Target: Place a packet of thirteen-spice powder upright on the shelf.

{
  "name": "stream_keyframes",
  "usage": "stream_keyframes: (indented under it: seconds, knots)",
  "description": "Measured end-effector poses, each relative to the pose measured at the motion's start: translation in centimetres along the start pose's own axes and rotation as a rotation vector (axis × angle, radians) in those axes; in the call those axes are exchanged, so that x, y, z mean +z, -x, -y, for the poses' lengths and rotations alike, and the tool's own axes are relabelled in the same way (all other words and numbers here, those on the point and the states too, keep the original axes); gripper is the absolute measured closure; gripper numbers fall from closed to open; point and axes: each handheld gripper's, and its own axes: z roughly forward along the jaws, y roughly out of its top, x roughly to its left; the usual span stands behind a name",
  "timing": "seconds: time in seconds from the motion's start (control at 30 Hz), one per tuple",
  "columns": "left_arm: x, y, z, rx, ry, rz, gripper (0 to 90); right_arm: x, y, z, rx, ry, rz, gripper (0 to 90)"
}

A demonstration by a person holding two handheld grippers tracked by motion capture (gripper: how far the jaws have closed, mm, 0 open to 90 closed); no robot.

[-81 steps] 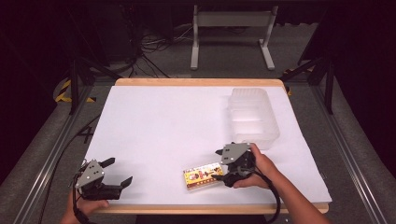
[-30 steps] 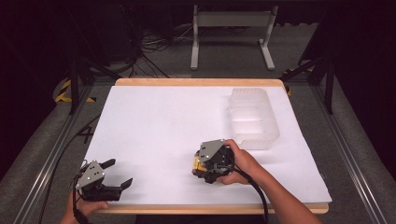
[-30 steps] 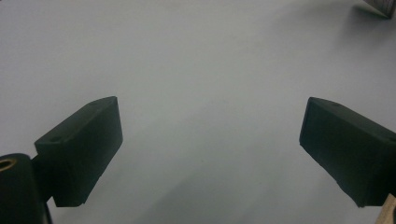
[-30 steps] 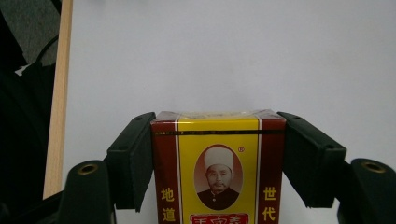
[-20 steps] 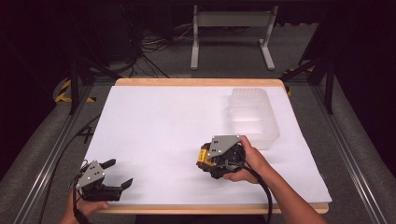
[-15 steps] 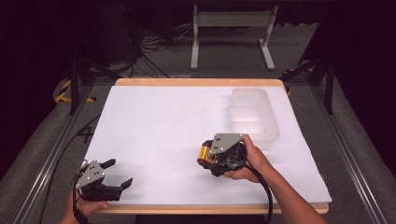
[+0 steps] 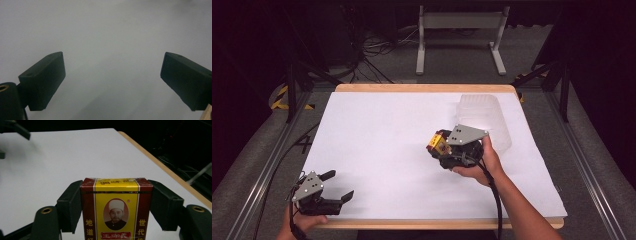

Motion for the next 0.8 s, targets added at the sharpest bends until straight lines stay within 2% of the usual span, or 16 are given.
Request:
stream_keyframes:
  seconds: [0.17, 0.2, 0.37, 0.4, 0.53, 0.8]
  knots:
    - [0.0, -0.1, 0.0, 0.001, 0.000, 0.002, 6.5, -0.2, 2.0, -0.1, 0.047, 0.028, 0.084, 32.8]
    - [0.0, -0.1, 0.0, 0.001, 0.000, 0.002, 6.5, -0.2, 2.0, -0.1, 0.047, 0.028, 0.084, 32.8]
    - [0.0, -0.1, 0.1, 0.000, 0.000, 0.004, 6.5, -0.3, 4.0, 0.3, 0.086, 0.047, 0.180, 32.8]
    - [0.0, -0.1, 0.1, 0.000, 0.000, 0.004, 6.5, -0.3, 4.0, 0.3, 0.086, 0.047, 0.180, 32.8]
    - [0.0, -0.1, 0.1, 0.002, -0.001, 0.008, 6.6, -0.4, 5.5, 1.0, 0.139, 0.069, 0.233, 32.9]
    - [0.0, 0.0, 0.1, 0.005, -0.004, 0.007, 6.5, -0.5, 7.7, 2.3, 0.219, 0.081, 0.348, 32.9]
